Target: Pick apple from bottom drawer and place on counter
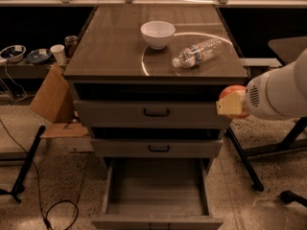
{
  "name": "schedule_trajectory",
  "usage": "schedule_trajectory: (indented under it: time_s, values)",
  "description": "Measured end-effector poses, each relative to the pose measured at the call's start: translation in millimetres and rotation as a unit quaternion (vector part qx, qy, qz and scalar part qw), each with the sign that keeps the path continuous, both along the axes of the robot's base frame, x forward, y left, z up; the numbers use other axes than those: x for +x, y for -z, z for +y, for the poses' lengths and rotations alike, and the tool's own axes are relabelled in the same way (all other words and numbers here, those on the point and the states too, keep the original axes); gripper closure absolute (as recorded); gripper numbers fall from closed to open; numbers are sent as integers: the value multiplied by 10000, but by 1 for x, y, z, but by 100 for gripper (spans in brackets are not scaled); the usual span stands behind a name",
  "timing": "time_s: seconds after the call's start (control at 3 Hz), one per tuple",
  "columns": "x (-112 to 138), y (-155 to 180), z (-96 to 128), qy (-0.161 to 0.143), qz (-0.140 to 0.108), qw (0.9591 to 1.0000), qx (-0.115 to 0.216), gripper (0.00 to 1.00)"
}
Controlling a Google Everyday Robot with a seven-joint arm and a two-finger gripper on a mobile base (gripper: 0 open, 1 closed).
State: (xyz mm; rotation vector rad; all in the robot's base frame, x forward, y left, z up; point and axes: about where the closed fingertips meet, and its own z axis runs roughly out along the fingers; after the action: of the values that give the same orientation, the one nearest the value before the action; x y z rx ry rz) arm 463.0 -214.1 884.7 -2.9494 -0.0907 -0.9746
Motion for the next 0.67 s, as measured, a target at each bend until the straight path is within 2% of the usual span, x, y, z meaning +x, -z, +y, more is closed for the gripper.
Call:
schedule_trajectory:
  time_s: [0.67]
  values:
    - [69,-3,-15,85,-130,9995,283,100]
